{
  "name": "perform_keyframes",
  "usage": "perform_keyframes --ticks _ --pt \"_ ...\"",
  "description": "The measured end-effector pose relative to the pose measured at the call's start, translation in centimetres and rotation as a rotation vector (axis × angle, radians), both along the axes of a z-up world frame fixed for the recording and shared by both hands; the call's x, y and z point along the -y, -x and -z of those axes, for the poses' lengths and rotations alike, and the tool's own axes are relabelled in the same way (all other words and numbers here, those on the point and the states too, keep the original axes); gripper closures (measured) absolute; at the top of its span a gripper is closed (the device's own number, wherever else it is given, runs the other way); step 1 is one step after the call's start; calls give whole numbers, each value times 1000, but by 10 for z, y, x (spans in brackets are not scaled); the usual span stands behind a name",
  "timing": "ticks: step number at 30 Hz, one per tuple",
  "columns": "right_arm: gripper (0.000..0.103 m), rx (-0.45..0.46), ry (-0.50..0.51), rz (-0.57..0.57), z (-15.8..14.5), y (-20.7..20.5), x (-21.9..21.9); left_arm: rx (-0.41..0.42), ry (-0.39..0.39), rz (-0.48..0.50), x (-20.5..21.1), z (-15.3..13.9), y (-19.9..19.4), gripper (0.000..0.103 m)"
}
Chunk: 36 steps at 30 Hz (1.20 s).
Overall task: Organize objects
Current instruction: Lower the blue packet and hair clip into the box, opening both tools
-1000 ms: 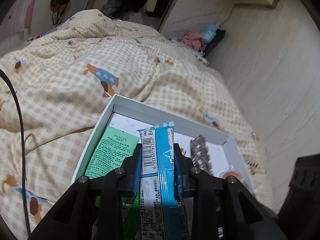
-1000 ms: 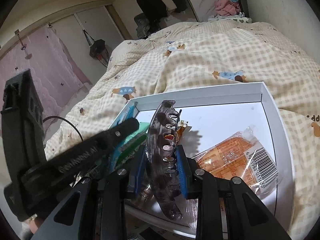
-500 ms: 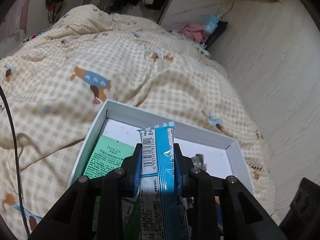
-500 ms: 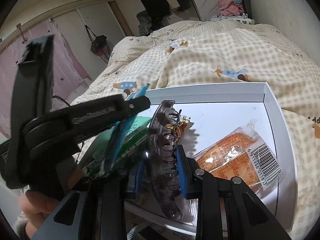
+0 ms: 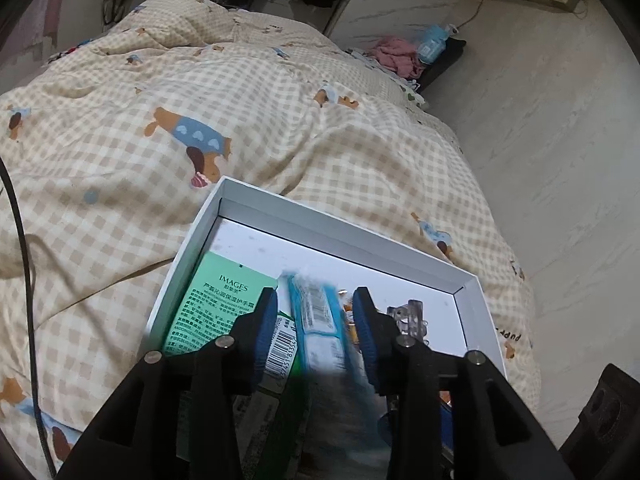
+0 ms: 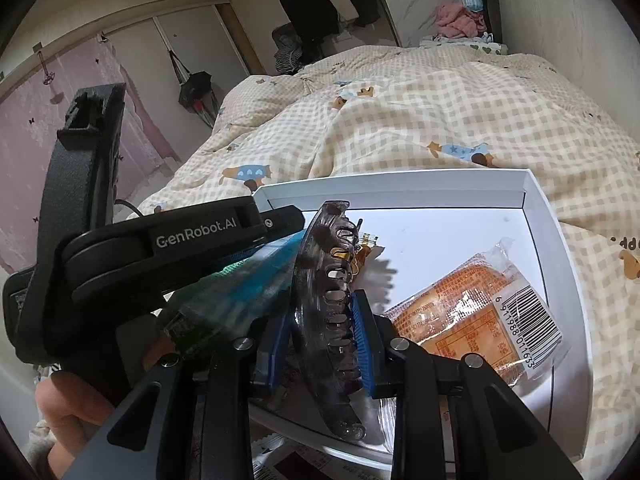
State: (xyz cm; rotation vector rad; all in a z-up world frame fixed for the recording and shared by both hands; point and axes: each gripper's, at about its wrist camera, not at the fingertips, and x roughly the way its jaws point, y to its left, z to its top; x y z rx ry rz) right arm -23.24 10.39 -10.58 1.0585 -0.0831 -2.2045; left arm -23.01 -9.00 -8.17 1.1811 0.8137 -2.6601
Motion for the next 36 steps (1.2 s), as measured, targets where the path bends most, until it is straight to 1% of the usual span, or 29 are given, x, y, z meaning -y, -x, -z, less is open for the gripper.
perform_keyframes --ticks 3,5,6,8,10,13,14,15,16,18,20,22,23,24,25,26,29,30,32,33,34,35,36 --pt "72 -4 -1 0 0 0 0 -13 -8 -1 1 -3 -4 55" --pt "72 -5 -1 -1 0 0 0 -40 -29 2 5 -7 -9 48" --pt "72 -8 0 1 0 0 0 -58 -40 5 7 -10 -12 47" --pt "72 -16 3 7 -1 -1 -1 -112 -59 -4 16 -18 -20 41" --pt "72 -14 5 6 -1 -1 -1 -148 -72 -41 29 -26 -29 39" --pt "71 -14 11 5 -1 -1 -1 -161 -102 -76 44 -31 -38 39" --pt "68 -12 13 4 -1 0 -1 -164 -101 -86 47 -33 -41 39" --pt "56 -14 18 1 -1 -1 -2 -167 -92 -94 49 -36 -45 39" --pt "48 -19 32 -11 -3 -2 -2 -168 -82 -95 49 -38 -47 39" --pt "47 -40 26 -17 -6 -5 0 -169 -45 -82 47 -45 -51 39" --pt "47 -47 20 -19 -9 -7 2 -171 2 -60 41 -53 -56 34" --pt "47 -50 51 -10 -15 -7 -4 -179 40 -44 38 -59 -63 31" --pt "47 -49 89 -10 -22 -7 -10 -186 60 -37 36 -63 -67 25" --pt "43 -46 108 -15 -27 -7 -13 -193 84 -31 34 -67 -70 23" --pt "34 -47 116 -27 -36 -8 -16 -200 111 -27 31 -71 -73 23" --pt "32 -66 116 -37 -46 -12 -18 -205 139 -27 28 -76 -77 23" --pt "32 -137 134 -84 -75 -27 -26 -189 184 -8 21 -89 -81 22" --pt "31 -151 139 -99 -85 -32 -30 -163 204 -24 19 -93 -82 22" --pt "31 -182 138 -120 -103 -42 -37 -92 279 -123 17 -103 -85 22" --pt "31 -204 136 -131 -112 -47 -42 -100 274 -130 17 -108 -88 22" --pt "28 -231 130 -143 -121 -55 -47 -126 246 -118 18 -114 -94 22" --pt "24 -247 127 -152 -127 -60 -51 -139 227 -103 18 -119 -98 22" --pt "17 -260 127 -162 -133 -66 -56 -152 211 -85 17 -123 -103 22"
